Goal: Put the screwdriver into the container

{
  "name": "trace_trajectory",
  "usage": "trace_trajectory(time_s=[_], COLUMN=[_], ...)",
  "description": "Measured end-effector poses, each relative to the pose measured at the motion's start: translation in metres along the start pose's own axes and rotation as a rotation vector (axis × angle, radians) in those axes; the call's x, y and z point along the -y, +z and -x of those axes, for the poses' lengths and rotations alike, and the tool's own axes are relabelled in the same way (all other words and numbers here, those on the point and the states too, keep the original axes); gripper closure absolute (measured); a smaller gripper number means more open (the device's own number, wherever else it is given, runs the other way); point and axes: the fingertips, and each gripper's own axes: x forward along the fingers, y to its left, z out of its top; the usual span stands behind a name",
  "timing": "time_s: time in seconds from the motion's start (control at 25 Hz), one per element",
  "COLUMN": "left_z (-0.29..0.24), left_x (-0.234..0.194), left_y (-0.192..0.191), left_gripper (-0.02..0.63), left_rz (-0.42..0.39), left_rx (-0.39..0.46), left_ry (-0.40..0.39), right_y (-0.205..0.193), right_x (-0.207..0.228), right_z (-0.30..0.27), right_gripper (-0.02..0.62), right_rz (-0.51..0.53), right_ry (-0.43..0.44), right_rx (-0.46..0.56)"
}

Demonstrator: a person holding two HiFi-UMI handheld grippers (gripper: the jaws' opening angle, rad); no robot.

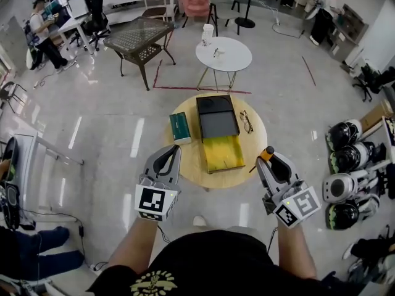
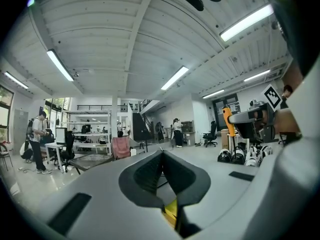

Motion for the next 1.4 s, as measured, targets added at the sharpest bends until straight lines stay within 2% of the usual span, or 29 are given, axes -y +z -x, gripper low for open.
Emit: trace_trajectory(time_s=[0.32, 0.84, 1.12, 1.4], left_z=[0.0, 0.01, 0.001, -0.023], left_x=[0.003, -0.002, 0.001, 0.006], left_y=[-0.006, -0.01, -0.023, -0.025], left_gripper=[0.591, 0.591, 0.591, 0.591], left_rz=[0.008, 0.024, 0.046, 0.024], left_rx=[-0.001, -0.013, -0.037, -0.046], left_ry=[-0.035, -0.023, -0.006, -0.015], right_y=[-0.002, -0.002, -0.01, -0.018], right_x=[-0.004, -0.008, 0.003, 0.027], right_z=[-0.002, -0.001, -0.005, -0.015], right_gripper=[0.476, 0.476, 0.476, 0.474], right_rz=[0.0, -0.008, -0.007, -0.031], right_ry=[-0.009, -0.005, 0.012, 0.018], right_rx=[-0.018, -0.029, -0.044, -0.041])
